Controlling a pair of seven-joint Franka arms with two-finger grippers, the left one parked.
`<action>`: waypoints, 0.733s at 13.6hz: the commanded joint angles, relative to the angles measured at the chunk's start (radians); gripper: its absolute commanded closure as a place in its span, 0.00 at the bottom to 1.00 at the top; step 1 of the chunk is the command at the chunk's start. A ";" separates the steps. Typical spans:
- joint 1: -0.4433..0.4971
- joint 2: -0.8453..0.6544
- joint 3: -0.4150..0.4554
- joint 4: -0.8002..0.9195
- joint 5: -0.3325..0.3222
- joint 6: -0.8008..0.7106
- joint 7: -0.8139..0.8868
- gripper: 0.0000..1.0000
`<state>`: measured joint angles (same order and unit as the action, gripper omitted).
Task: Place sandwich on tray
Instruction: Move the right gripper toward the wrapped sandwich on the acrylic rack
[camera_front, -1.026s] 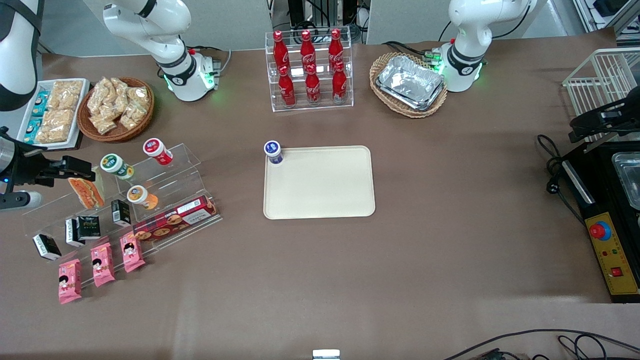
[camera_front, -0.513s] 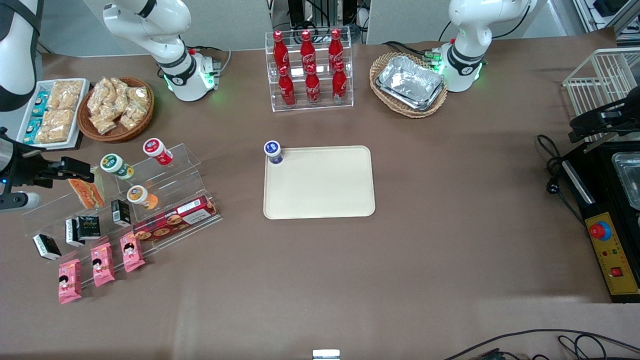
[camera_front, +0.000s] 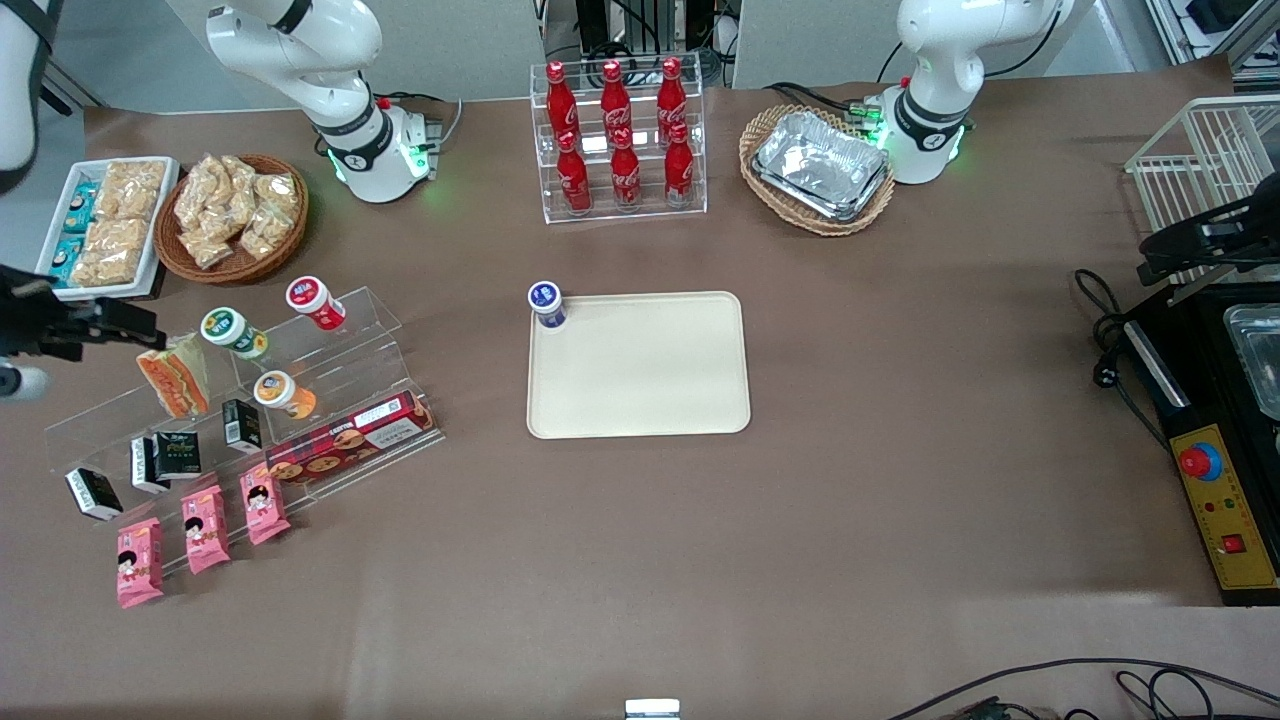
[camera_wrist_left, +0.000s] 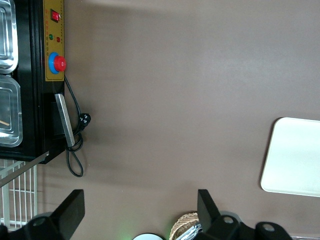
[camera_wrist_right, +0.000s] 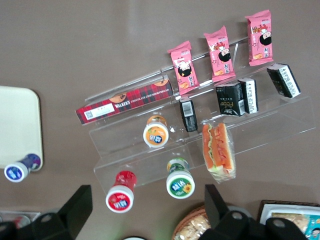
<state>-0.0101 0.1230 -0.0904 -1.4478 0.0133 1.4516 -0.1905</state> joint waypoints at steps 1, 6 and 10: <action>-0.034 -0.060 -0.005 -0.068 -0.036 0.009 -0.140 0.00; -0.067 -0.147 -0.023 -0.242 -0.079 0.123 -0.234 0.00; -0.067 -0.189 -0.023 -0.364 -0.119 0.228 -0.259 0.00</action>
<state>-0.0768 -0.0012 -0.1191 -1.6969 -0.0662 1.6042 -0.4324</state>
